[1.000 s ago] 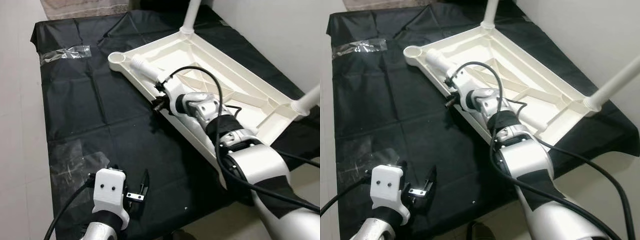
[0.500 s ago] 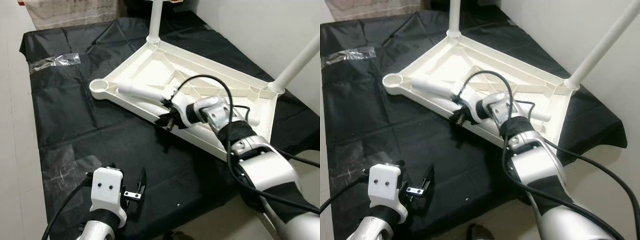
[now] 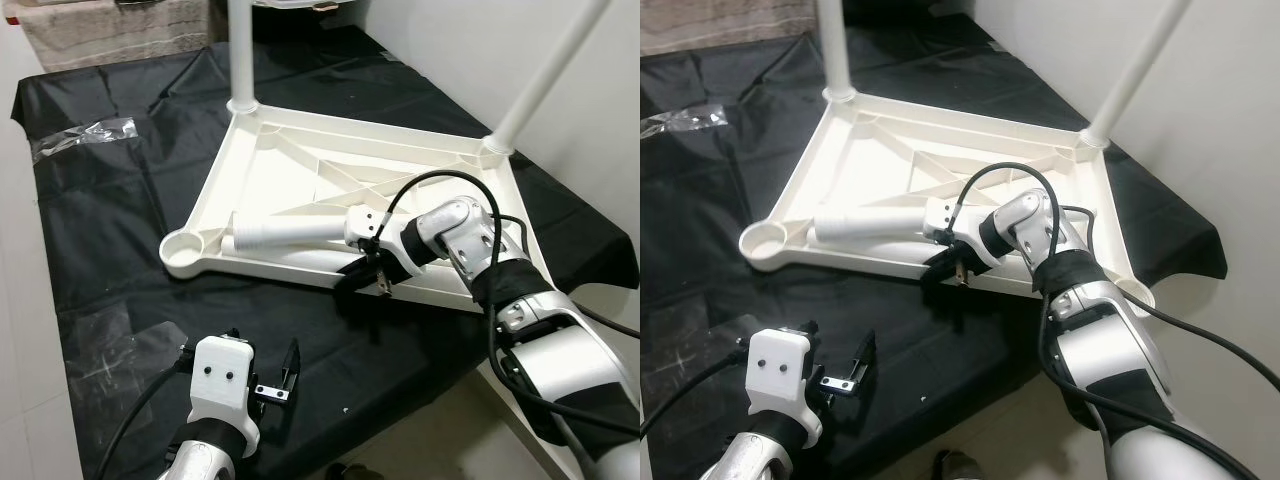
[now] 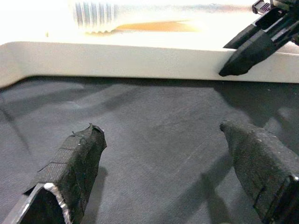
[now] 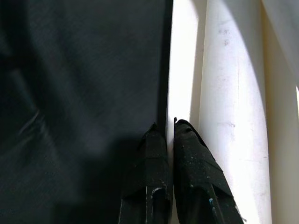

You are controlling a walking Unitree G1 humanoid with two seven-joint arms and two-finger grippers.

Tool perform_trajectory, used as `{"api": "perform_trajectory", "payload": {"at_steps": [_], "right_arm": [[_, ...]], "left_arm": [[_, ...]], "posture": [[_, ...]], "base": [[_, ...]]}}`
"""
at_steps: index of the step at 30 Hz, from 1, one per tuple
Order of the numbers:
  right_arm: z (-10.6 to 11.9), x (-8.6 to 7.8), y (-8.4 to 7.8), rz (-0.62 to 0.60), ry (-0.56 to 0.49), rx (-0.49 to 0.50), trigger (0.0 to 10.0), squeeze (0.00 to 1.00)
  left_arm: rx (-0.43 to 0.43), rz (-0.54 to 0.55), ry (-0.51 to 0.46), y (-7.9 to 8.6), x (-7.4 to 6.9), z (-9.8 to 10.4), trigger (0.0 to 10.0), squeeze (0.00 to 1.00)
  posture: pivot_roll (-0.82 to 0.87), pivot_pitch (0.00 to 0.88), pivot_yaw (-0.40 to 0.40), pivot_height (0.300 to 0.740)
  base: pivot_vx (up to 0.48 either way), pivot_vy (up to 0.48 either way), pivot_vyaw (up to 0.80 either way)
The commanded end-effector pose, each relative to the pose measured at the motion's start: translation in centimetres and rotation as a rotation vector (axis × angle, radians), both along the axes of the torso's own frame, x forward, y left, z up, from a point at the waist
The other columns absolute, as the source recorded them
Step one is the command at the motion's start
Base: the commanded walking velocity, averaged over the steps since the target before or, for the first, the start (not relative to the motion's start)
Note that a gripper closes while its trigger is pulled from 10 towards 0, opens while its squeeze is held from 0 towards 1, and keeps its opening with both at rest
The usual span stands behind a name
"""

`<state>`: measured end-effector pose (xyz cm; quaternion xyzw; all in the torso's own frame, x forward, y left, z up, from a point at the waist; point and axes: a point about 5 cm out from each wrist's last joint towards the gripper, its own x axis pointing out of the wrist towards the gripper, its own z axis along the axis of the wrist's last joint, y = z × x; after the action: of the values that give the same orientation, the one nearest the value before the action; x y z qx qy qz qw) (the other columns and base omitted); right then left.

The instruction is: Building children table

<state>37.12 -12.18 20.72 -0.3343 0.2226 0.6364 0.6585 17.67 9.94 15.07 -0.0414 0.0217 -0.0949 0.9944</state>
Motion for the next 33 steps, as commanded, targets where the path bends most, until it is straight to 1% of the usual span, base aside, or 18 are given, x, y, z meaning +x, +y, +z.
{"api": "perform_trajectory", "payload": {"at_steps": [1,2,3,6,7,9,14,15,17,19,21,23,24,25,27,31,33], "right_arm": [[-2.7,-1.4,0.4,0.144,0.124,-0.123,0.0,0.00],[-2.5,-1.5,0.2,0.184,0.118,-0.144,0.0,0.00],[-2.5,-1.5,0.2,0.184,0.118,-0.144,0.0,0.00],[-2.3,-1.7,-0.2,0.266,0.090,-0.203,0.0,0.00],[-2.3,-1.7,-0.2,0.266,0.090,-0.203,0.0,0.00],[-2.3,-1.7,-0.5,0.305,0.065,-0.247,0.0,0.00],[-2.0,-1.6,-0.4,0.345,0.029,-0.268,0.0,0.00],[-1.8,-1.5,-0.1,0.358,0.010,-0.267,0.0,0.00],[-1.0,-1.4,1.3,0.399,-0.055,-0.205,0.0,0.00],[-0.6,-1.4,2.3,0.434,-0.100,-0.166,0.0,0.00],[-0.6,-1.5,2.4,0.442,-0.107,-0.161,0.0,0.00],[-0.6,-1.6,2.8,0.477,-0.137,-0.145,0.0,0.00],[-0.6,-1.8,3.0,0.530,-0.146,-0.153,0.0,0.00],[-0.6,-1.8,3.0,0.530,-0.146,-0.153,0.0,0.00],[-0.5,-1.9,3.5,0.554,-0.147,-0.132,0.0,0.00],[-0.3,-2.0,3.9,0.581,-0.163,-0.109,0.0,0.00],[0.0,-2.2,4.3,0.611,-0.189,-0.081,0.0,0.00]], "left_arm": [[0.013,-0.006,0.021,0.0,-0.2,-0.5,10.0,0.00],[0.014,-0.007,0.020,0.0,-0.1,-0.6,10.0,0.00],[0.014,-0.007,0.020,0.0,-0.1,-0.6,10.0,0.00],[0.014,-0.008,0.021,0.0,-0.1,-0.6,10.0,0.00],[0.014,-0.008,0.021,0.0,-0.1,-0.6,10.0,0.00],[0.013,-0.008,0.022,-0.1,-0.2,-0.6,10.0,0.00],[0.011,-0.008,0.023,-0.1,-0.2,-0.7,10.0,0.00],[0.011,-0.007,0.023,-0.1,-0.2,-0.7,10.0,0.00],[0.011,-0.008,0.022,-0.1,-0.2,-0.6,10.0,0.00],[0.009,-0.016,0.019,-0.2,-0.2,-0.6,10.0,0.00],[0.007,-0.020,0.019,-0.3,-0.2,-0.6,10.0,0.00],[0.013,-0.057,0.018,-0.7,-0.5,-0.5,10.0,0.00],[0.013,-0.103,0.020,-1.2,-0.8,-0.4,10.0,0.00],[0.013,-0.103,0.020,-1.2,-0.8,-0.4,10.0,0.00],[0.000,-0.162,0.010,-1.9,-1.2,-0.1,10.0,0.00],[0.012,-0.175,-0.002,-2.2,-1.2,0.0,10.0,0.00],[0.020,-0.181,-0.012,-2.3,-1.2,0.1,10.0,0.00]], "posture": [[-0.01,0.215,-0.103,0.740],[-0.01,0.213,-0.102,0.740],[-0.01,0.213,-0.102,0.740],[-0.02,0.215,-0.101,0.740],[-0.02,0.215,-0.101,0.740],[-0.02,0.216,-0.102,0.740],[-0.02,0.218,-0.103,0.740],[-0.02,0.220,-0.105,0.740],[-0.02,0.220,-0.105,0.740],[-0.02,0.220,-0.106,0.740],[-0.02,0.220,-0.106,0.740],[-0.01,0.219,-0.107,0.740],[-0.01,0.220,-0.109,0.740],[-0.01,0.220,-0.109,0.740],[-0.01,0.219,-0.110,0.740],[-0.01,0.214,-0.110,0.740],[-0.01,0.213,-0.110,0.740]], "base": [[0.000,0.000,0.00],[0.000,0.000,0.00],[0.000,0.000,0.00],[0.000,0.000,0.00],[0.000,0.000,0.00],[0.000,0.000,0.00],[0.000,0.000,0.00],[0.000,0.000,0.00],[0.000,0.000,0.00],[0.000,0.000,0.00],[0.000,0.000,0.00],[0.000,0.000,0.00],[0.000,0.000,0.00],[0.000,0.000,0.00],[0.000,0.000,0.00],[0.000,0.000,0.00],[0.000,0.000,0.00]]}}
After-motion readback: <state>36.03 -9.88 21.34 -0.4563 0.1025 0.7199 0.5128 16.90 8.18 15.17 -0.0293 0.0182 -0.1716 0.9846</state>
